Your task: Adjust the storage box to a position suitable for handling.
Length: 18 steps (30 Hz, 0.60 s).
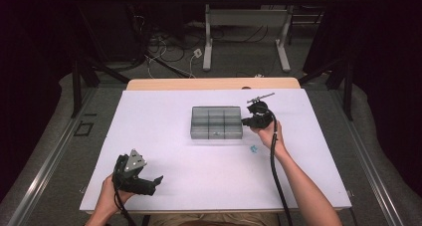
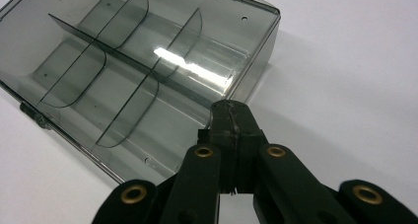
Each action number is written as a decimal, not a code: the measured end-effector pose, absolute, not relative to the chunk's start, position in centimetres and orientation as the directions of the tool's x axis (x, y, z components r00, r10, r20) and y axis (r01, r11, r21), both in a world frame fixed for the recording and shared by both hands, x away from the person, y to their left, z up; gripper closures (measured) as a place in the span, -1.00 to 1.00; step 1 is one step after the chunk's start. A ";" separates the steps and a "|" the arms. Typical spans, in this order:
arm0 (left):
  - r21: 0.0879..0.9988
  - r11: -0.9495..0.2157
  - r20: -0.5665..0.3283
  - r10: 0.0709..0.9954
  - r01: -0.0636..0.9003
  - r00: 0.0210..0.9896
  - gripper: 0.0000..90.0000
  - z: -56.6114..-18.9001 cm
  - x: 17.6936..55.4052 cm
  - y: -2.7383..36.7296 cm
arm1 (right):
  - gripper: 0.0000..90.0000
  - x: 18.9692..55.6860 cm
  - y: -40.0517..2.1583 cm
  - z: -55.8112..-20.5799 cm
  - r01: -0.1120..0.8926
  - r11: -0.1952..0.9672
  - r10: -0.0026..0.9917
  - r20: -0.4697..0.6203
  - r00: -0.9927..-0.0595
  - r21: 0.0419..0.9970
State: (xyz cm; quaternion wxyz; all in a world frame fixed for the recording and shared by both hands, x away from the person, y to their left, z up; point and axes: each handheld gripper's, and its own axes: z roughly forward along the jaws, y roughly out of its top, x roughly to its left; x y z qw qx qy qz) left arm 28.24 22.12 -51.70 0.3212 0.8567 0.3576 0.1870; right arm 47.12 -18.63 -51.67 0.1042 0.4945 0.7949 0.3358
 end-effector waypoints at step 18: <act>0.692 -0.534 0.098 0.736 0.486 0.670 -0.99 -51.8 28.3 22.0 | 1.00 47.2 -18.2 -51.7 0.709 0.295 0.854 0.157 -0.497 0.641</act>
